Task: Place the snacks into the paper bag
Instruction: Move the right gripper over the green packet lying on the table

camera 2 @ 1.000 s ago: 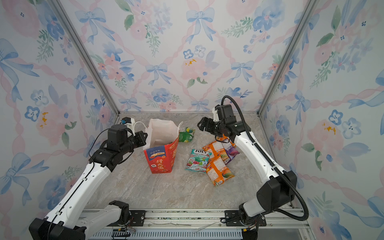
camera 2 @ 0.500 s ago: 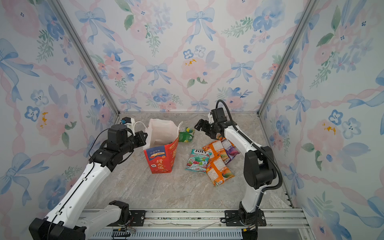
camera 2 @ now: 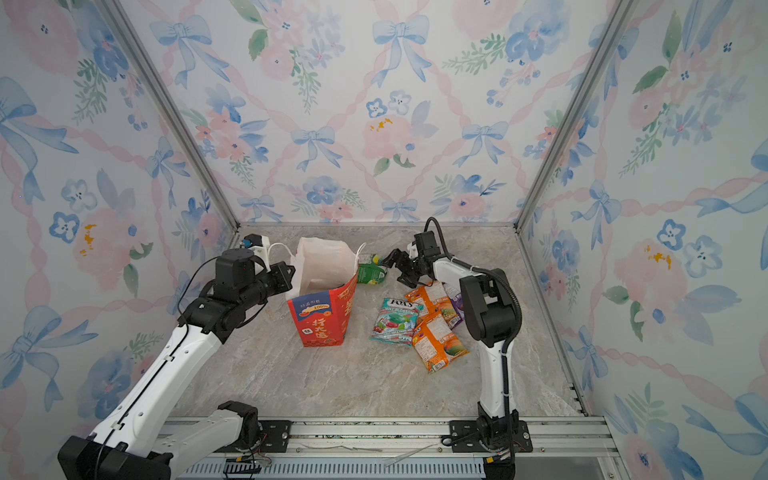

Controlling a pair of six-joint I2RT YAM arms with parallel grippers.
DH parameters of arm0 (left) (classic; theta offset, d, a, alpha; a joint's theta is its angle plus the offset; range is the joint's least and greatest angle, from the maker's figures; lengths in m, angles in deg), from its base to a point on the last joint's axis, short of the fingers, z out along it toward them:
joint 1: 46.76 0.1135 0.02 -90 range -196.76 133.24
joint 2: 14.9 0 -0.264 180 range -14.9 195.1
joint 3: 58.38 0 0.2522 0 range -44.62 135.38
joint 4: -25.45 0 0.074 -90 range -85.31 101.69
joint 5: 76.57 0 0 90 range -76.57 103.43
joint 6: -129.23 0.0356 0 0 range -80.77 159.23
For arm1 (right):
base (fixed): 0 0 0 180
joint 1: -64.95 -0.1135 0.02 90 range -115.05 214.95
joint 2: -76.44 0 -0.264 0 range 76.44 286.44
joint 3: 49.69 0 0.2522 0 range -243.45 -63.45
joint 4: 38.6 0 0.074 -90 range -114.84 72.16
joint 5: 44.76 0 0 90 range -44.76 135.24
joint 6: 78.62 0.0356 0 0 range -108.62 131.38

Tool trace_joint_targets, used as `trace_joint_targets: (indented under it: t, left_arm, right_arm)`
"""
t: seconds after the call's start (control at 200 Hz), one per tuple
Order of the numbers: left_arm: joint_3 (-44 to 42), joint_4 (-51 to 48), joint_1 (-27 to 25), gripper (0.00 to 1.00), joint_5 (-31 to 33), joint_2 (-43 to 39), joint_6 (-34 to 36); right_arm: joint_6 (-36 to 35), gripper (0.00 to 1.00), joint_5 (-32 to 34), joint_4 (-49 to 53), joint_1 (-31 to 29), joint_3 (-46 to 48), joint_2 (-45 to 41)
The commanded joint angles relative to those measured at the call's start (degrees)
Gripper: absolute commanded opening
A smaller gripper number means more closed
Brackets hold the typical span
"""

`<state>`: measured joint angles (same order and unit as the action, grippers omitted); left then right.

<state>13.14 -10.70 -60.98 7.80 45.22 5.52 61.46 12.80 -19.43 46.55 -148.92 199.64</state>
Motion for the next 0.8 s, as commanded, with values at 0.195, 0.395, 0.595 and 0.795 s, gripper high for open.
trace_joint_targets:
  t: [0.195, 0.395, 0.595, 0.795]
  left_arm:
    - [0.34, -1.10, -0.19, 0.00, -0.01, 0.10, -1.09]
    - [0.35, -1.12, -0.20, 0.00, 0.22, 0.31, -1.18]
    - [0.48, -1.13, -0.20, 0.00, 0.14, 0.52, -1.30]
    - [0.49, -1.15, -0.20, 0.00, 0.28, 0.51, -1.27]
  right_arm:
    - [3.00, 0.94, -2.53, -4.40, -1.87, -3.16, 4.62]
    - [3.79, 0.93, -3.36, -5.13, -3.13, -4.76, 6.91]
    - [4.79, 0.90, -3.55, -5.83, -4.13, -6.10, 9.05]
    - [6.26, 0.85, -3.93, -8.05, -4.37, -5.51, 10.21]
